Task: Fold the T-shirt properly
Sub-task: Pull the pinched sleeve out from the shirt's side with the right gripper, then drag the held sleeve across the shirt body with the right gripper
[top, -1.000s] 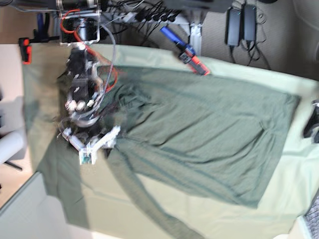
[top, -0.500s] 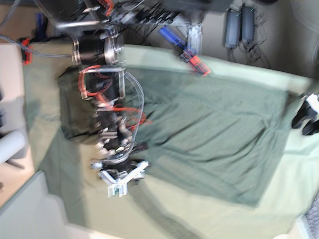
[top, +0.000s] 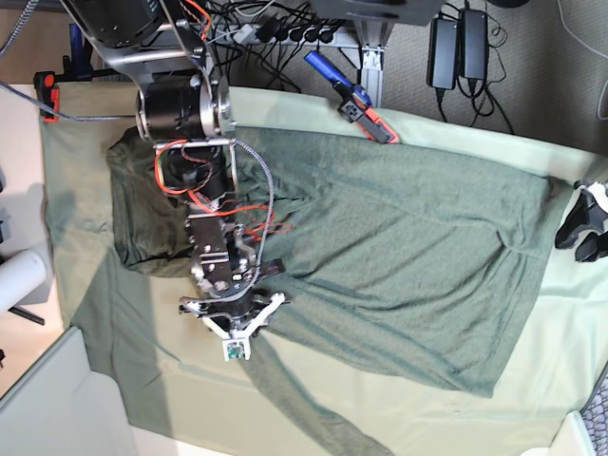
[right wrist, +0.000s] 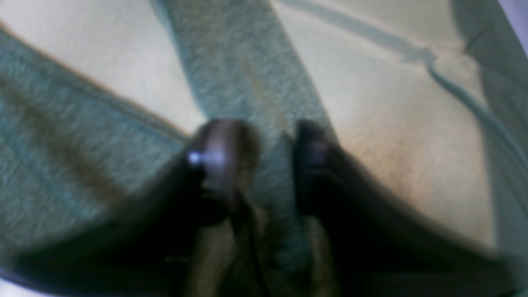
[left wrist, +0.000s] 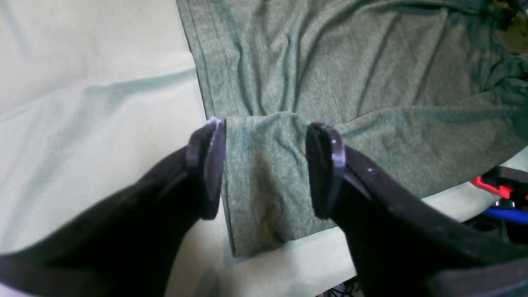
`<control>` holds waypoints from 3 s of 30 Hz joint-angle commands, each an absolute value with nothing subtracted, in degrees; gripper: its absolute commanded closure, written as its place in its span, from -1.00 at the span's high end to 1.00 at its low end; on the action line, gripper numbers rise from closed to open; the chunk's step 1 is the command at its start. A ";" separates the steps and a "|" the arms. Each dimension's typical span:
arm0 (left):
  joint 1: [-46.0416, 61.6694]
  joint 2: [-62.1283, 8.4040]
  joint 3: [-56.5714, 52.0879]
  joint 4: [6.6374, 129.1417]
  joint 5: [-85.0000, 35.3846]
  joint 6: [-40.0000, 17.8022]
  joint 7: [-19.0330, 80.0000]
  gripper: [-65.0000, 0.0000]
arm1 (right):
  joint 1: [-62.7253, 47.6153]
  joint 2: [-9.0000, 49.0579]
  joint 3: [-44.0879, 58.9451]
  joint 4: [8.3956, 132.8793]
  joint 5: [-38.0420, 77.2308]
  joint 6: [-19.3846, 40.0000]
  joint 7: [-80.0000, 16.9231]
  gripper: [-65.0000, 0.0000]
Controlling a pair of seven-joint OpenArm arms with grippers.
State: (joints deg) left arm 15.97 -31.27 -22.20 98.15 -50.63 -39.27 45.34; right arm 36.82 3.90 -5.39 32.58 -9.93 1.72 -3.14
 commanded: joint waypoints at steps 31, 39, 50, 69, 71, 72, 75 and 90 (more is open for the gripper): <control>12.36 -32.38 -22.72 98.80 -49.89 -40.00 40.93 0.07 | 0.47 12.23 -5.39 91.81 -6.83 1.67 -13.72 -1.00; 12.38 -32.36 -22.72 98.80 -49.89 -40.00 40.95 0.07 | -1.08 12.19 -5.37 92.79 -6.83 1.65 -13.26 -1.00; 12.64 -32.38 -22.72 98.78 -49.93 -40.00 42.30 0.07 | 3.42 10.39 -5.37 92.79 -5.96 1.43 -10.09 0.09; 15.62 -32.36 -22.72 98.76 -50.94 -40.00 43.99 0.07 | 33.74 -1.32 -5.39 50.39 -5.67 1.50 -2.39 0.09; 15.59 -32.38 -22.72 98.76 -51.24 -40.00 44.01 0.07 | 36.97 -1.91 -5.39 43.44 -7.16 1.45 -2.31 0.09; 15.59 -32.36 -22.72 98.76 -51.27 -40.00 44.01 0.07 | 38.41 -1.93 -5.39 40.42 -7.27 1.43 -2.07 0.09; 15.59 -32.38 -22.72 98.76 -51.27 -40.00 44.01 0.07 | 41.04 -1.72 -5.37 33.85 -8.51 1.02 -0.43 0.09; 15.57 -32.38 -22.72 98.76 -51.88 -40.00 44.01 0.07 | 37.98 -0.80 -5.37 30.63 -9.23 -0.69 -0.23 -0.26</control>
